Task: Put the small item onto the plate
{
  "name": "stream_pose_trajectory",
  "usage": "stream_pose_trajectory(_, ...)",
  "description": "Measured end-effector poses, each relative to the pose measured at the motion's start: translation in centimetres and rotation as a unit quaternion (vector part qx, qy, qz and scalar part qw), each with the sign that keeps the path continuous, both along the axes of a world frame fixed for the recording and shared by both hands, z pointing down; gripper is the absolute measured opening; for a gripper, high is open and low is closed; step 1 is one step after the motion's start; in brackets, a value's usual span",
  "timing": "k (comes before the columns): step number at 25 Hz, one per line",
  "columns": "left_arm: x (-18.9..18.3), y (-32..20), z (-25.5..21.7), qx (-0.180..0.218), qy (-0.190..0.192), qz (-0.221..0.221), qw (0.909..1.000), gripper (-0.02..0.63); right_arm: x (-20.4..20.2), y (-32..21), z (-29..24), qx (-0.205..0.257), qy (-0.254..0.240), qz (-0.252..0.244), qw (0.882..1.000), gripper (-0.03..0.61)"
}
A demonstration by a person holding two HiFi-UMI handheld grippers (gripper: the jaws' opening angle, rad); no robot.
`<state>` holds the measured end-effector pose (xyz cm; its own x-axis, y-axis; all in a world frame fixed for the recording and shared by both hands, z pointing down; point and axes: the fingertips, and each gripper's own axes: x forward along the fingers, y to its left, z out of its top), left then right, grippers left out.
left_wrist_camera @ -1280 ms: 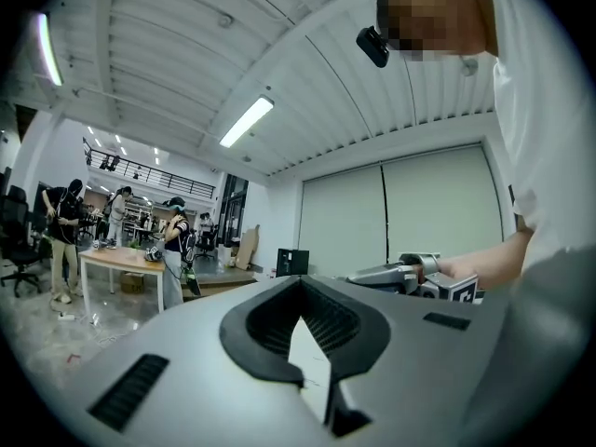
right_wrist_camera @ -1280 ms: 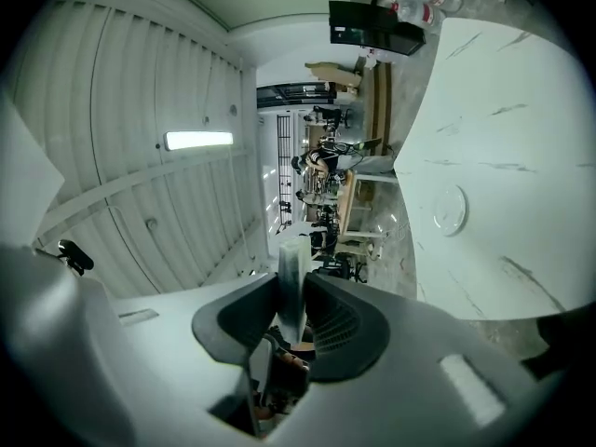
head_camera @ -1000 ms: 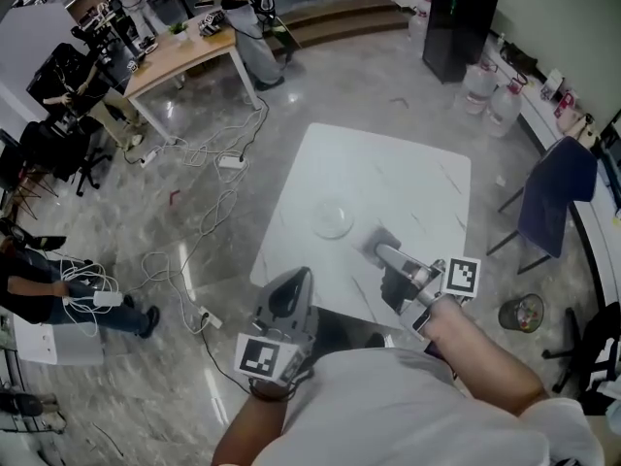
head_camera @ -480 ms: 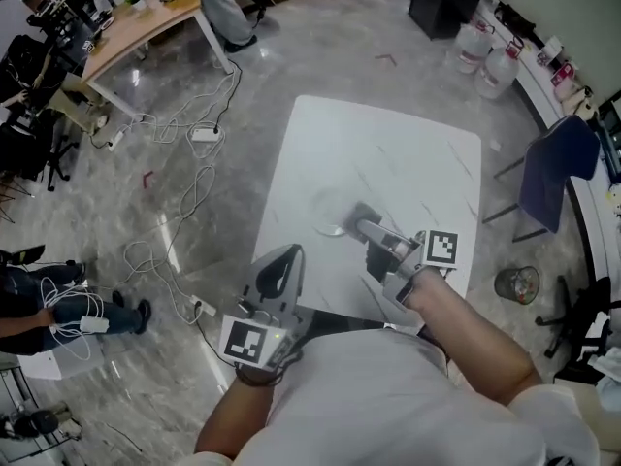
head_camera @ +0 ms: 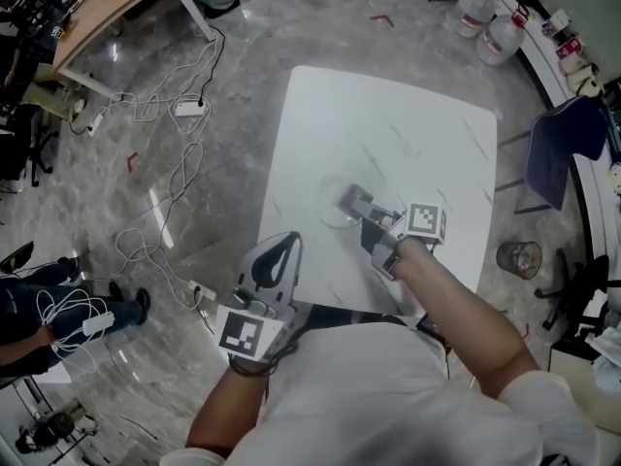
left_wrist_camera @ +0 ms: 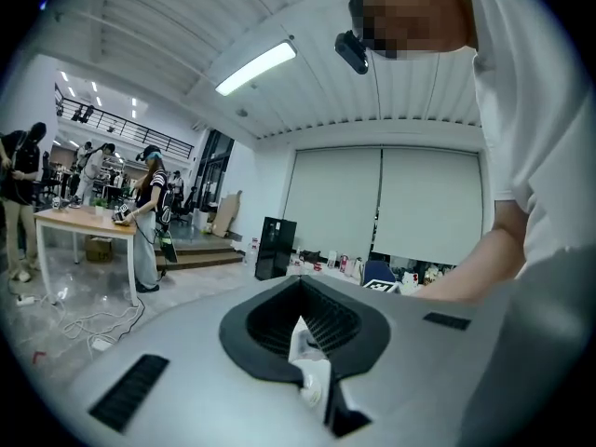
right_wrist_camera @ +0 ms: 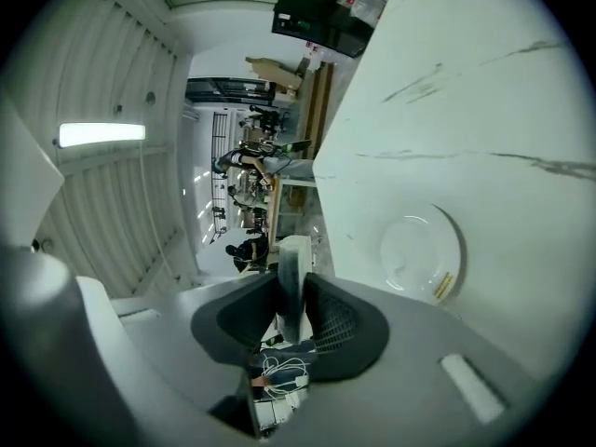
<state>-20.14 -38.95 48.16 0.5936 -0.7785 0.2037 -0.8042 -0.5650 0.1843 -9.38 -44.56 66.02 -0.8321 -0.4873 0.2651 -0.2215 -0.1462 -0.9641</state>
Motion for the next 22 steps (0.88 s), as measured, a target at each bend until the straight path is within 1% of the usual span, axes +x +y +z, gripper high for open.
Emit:
stream_pose_trajectory(6, -1.5, -1.9, 3.0, -0.034, 0.016, 0.006, 0.9993, 0.006, -1.3, -1.5, 6.5, -0.043, 0.032, 0.006, 0.999, 0.091)
stream_pose_trajectory(12, -2.9, -3.0, 5.6, -0.053, 0.021, 0.006, 0.9983, 0.006, -1.6, -1.8, 11.4, -0.077, 0.056, 0.011, 0.995, 0.091)
stream_pose_trajectory(16, -3.4, -3.3, 7.0, -0.063, 0.028, 0.002, 0.9976, 0.006, -2.0, -1.7, 13.4, -0.09, 0.067, 0.007, 0.994, 0.092)
stream_pose_trajectory(22, -4.1, -3.5, 8.5, -0.075, 0.039, -0.001, 0.9964, 0.006, -2.5, -1.9, 14.6, -0.093, 0.081, 0.005, 0.992, 0.091)
